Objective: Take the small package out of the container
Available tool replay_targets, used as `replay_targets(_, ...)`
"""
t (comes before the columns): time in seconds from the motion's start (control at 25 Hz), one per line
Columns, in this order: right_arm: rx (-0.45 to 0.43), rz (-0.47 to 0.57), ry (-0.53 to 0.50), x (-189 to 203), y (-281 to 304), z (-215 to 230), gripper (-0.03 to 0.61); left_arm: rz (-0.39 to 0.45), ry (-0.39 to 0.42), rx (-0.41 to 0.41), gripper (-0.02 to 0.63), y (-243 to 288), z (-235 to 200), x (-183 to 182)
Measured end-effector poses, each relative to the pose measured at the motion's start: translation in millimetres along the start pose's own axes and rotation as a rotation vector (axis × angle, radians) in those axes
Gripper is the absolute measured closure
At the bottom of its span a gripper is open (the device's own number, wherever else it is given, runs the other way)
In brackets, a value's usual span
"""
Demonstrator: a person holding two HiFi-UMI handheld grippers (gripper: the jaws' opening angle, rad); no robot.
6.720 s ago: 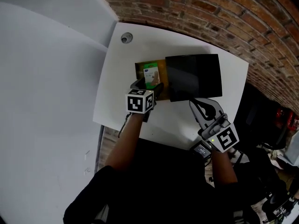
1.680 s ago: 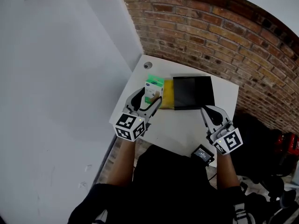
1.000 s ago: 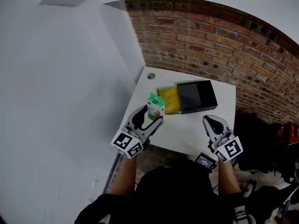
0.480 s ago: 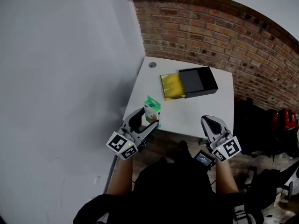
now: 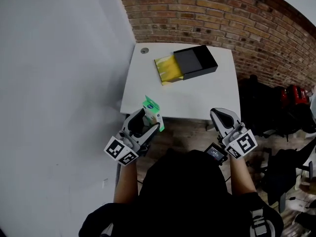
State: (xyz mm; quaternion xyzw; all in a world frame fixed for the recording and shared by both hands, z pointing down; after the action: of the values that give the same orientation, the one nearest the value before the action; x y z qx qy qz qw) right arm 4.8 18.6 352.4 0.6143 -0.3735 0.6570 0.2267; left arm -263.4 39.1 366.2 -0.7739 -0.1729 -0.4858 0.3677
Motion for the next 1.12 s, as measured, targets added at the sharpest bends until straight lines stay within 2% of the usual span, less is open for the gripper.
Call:
replay_targets(0.48,-0.06,0.018,0.026,-20,-74,-12,0.572,-0.063,-0.03,0.058,0.291,6,84,31)
replay_targets(0.72,-0.115,0.017,0.077,-14,-123,-31,0.572,-0.097,-0.036,0.054,0.291,-3,131,53)
replay_targets(1.12,-0.193,0.045,0.13,-10,-175,-52,0.572,-0.124,-0.001,0.039,0.291,-11,193,73)
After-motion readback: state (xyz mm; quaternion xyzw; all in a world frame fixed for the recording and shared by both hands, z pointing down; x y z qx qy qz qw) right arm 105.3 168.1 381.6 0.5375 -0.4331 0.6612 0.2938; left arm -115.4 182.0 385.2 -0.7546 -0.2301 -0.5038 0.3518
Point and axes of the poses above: the fingertips, and each gripper's own axes: y forward along the fingers, z to its right, x out of its underside, the point moved 4 cm from there along -y, backward along the fingers, and after that the axes turned 12 degrees about z, right-handed, at the moved point
